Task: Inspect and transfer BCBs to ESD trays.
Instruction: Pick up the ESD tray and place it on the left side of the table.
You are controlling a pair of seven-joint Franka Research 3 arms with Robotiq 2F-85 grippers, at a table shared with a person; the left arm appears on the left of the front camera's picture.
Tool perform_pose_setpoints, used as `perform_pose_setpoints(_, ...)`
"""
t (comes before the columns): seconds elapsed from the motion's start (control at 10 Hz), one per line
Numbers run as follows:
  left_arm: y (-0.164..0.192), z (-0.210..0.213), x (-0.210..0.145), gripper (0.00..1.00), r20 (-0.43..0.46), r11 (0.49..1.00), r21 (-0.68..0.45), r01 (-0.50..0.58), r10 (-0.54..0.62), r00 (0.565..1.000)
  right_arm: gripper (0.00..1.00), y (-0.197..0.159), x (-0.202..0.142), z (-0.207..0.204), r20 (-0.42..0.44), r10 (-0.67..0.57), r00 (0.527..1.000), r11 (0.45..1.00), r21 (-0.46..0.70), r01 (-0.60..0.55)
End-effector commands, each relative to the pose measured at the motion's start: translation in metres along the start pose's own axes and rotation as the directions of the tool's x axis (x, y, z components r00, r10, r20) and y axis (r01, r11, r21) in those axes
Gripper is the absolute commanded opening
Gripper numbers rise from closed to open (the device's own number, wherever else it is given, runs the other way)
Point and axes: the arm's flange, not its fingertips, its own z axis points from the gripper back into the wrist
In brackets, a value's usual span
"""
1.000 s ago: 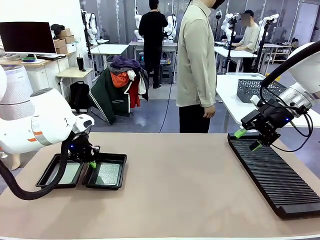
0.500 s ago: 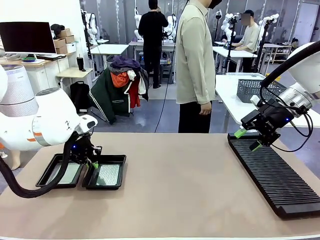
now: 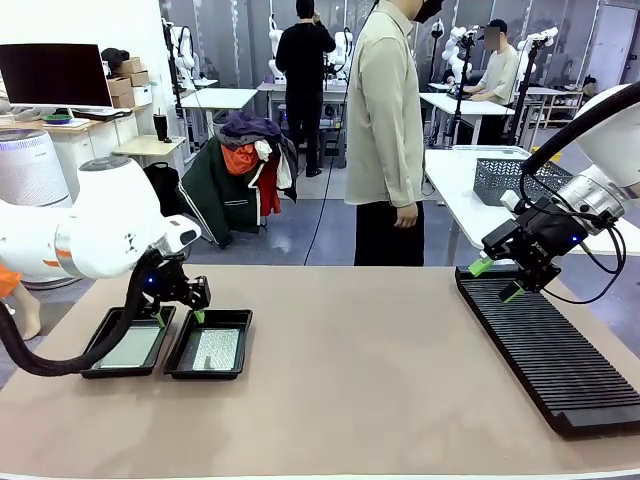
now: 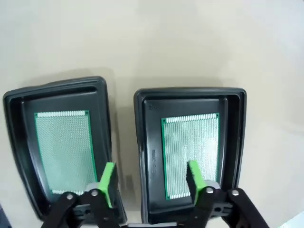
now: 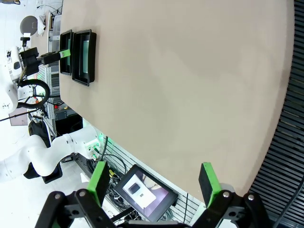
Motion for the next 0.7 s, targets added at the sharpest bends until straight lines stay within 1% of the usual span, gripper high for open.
perform_pose_setpoints(0.0, -0.006, 0.029, -0.013, 0.92, -0.024, 0.998, 0.068, 0.004, -0.002, 1.0, 1.0, 0.002, 0.0, 0.0, 0.008, -0.019, 1.0, 1.0, -0.016, 0.019)
perform_pose_setpoints(0.1, -0.008, 0.046, -0.017, 1.0, -0.038, 0.994, 0.109, -0.003, 0.007, 0.999, 1.0, 0.002, 0.0, 0.0, 0.008, -0.019, 1.0, 1.0, -0.016, 0.019)
perform_pose_setpoints(0.3, -0.01, 0.077, -0.026, 1.0, -0.019, 0.987, 0.162, -0.012, 0.015, 1.0, 1.0, 0.002, 0.0, 0.0, 0.008, -0.019, 1.0, 1.0, -0.016, 0.019)
perform_pose_setpoints(0.6, -0.015, 0.114, -0.039, 1.0, -0.045, 0.983, 0.181, -0.008, 0.016, 0.999, 1.0, 0.002, 0.0, 0.0, 0.008, -0.019, 1.0, 1.0, -0.016, 0.019)
